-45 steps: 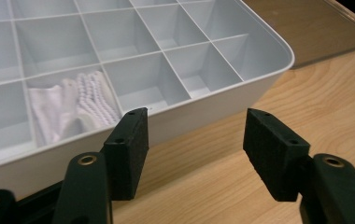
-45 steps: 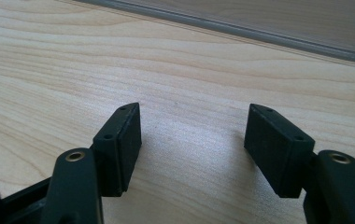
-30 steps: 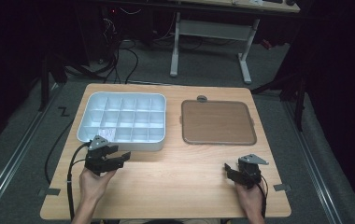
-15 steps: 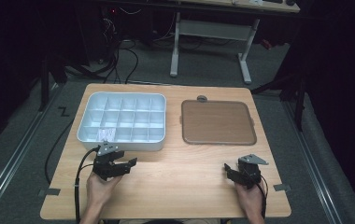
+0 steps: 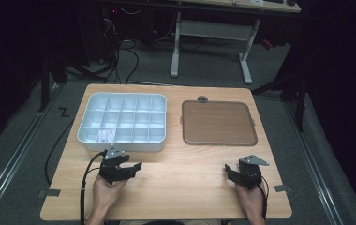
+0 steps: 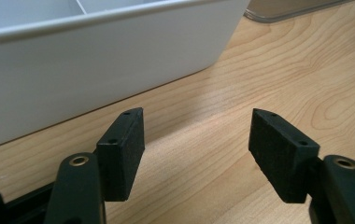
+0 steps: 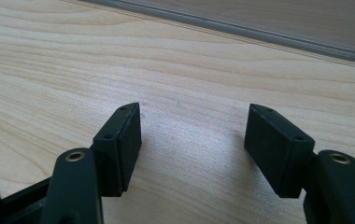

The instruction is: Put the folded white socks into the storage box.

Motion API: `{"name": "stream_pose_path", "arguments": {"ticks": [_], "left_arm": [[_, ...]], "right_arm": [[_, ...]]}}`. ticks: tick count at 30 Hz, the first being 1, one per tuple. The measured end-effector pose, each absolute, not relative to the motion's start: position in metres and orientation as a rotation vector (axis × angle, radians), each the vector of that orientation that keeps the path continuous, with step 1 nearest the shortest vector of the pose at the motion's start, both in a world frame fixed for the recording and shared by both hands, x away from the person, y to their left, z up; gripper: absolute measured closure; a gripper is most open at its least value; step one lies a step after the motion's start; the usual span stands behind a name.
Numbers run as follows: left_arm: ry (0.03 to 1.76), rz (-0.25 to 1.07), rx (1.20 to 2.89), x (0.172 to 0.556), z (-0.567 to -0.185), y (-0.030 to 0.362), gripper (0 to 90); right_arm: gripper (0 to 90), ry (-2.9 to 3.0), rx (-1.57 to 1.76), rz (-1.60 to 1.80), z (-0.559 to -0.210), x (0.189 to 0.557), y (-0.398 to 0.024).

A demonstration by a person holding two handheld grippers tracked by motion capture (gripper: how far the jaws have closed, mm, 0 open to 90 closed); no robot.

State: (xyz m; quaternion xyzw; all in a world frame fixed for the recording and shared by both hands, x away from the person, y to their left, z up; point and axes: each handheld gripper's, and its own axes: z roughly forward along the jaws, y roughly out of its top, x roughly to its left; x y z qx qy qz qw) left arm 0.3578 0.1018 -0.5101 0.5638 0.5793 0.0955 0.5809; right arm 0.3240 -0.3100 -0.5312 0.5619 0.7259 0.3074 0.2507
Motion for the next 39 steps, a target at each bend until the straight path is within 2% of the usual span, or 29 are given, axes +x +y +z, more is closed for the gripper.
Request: {"name": "stream_pose_path", "arguments": {"ticks": [19, 33, 39], "left_arm": [[1.378, 0.243, 1.373, 0.358, -0.532, 0.093, 35.6], [1.380, 0.265, 1.351, 0.363, -0.538, 0.085, 35.3], [1.350, 0.317, 1.368, 0.363, -0.542, 0.079, 35.3]], "right_arm": [[36.8, 1.977, 1.526, 0.836, -0.531, 0.324, -0.310], [36.8, 1.979, 1.525, 0.836, -0.531, 0.324, -0.310], [36.8, 1.978, 1.526, 0.836, -0.531, 0.324, -0.310]]}}
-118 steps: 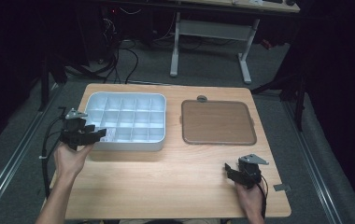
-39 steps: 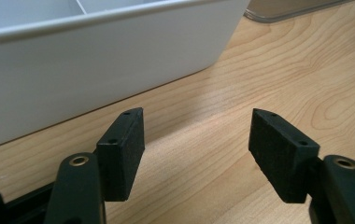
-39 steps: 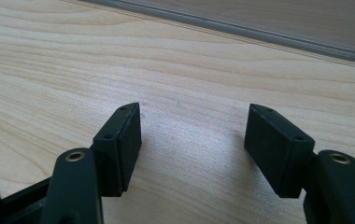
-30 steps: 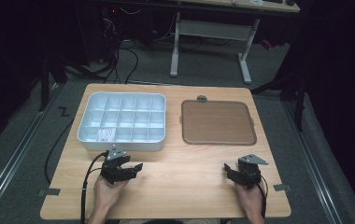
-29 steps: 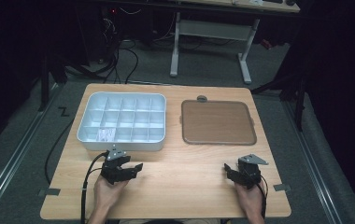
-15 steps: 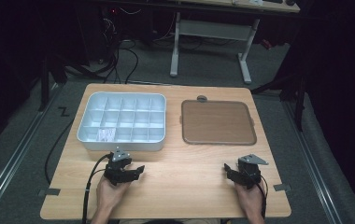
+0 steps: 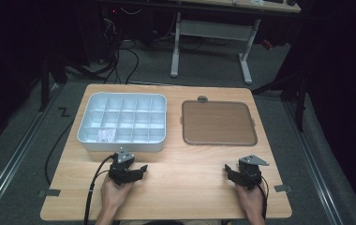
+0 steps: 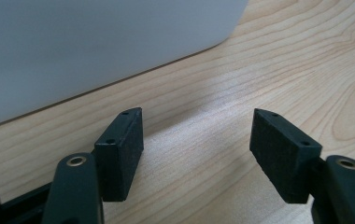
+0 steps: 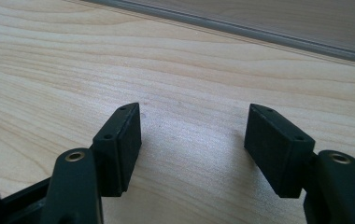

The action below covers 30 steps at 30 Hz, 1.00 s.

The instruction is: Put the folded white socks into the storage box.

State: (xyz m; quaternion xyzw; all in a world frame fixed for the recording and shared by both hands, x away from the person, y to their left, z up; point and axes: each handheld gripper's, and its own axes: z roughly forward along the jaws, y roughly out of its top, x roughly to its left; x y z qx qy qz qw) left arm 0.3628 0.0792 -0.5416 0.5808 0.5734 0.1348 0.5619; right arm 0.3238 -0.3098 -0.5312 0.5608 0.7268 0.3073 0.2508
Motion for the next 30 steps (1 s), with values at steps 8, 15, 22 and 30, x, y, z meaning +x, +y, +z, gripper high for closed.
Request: {"name": "stream_pose_path", "arguments": {"ticks": [8, 15, 22, 30], "left_arm": [[1.303, 0.396, 1.419, 0.3577, -0.5467, 0.0712, 31.7], [1.308, 0.408, 1.420, 0.3557, -0.5473, 0.0691, 28.8], [1.311, 0.410, 1.420, 0.3551, -0.5474, 0.0690, 28.4], [1.310, 0.409, 1.421, 0.3550, -0.5474, 0.0691, 28.2]], "right_arm": [[36.7, 1.978, 1.526, 0.836, -0.5313, 0.3238, -0.3098], [36.7, 1.978, 1.527, 0.837, -0.5313, 0.3238, -0.3097], [36.7, 1.978, 1.527, 0.837, -0.5313, 0.3238, -0.3097], [36.4, 1.979, 1.527, 0.837, -0.5313, 0.3237, -0.3096]]}}
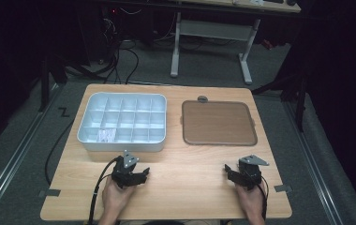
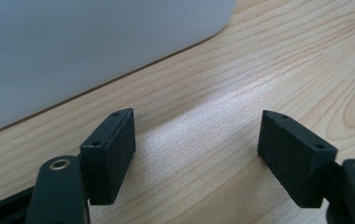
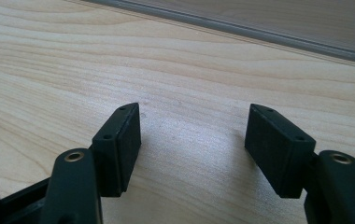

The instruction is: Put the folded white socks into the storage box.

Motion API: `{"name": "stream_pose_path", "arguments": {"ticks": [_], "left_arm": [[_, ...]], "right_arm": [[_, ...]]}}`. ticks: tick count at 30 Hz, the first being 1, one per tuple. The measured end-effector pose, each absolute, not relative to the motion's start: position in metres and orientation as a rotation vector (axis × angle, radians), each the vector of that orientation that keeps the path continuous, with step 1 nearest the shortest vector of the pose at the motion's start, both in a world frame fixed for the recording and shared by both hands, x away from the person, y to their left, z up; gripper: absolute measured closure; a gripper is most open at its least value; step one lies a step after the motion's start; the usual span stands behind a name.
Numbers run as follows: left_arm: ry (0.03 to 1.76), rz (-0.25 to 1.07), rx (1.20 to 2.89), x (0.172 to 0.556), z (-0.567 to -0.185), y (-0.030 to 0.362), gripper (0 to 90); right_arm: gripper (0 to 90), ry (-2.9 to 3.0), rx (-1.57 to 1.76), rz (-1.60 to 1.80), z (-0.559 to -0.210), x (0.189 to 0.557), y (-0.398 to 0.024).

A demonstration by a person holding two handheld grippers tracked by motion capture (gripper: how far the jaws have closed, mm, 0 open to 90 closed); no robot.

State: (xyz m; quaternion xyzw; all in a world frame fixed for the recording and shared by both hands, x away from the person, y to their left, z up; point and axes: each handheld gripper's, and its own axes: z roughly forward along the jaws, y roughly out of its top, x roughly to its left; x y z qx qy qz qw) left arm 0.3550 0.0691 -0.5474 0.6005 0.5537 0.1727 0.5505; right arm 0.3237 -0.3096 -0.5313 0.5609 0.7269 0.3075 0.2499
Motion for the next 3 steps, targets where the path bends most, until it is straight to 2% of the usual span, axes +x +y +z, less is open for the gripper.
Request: {"name": "stream_pose_path", "arguments": {"ticks": [3], "left_arm": [[1.312, 0.408, 1.418, 0.3547, -0.5473, 0.0692, 28.8]], "right_arm": [[36.2, 1.980, 1.527, 0.837, -0.5312, 0.3238, -0.3096]]}}
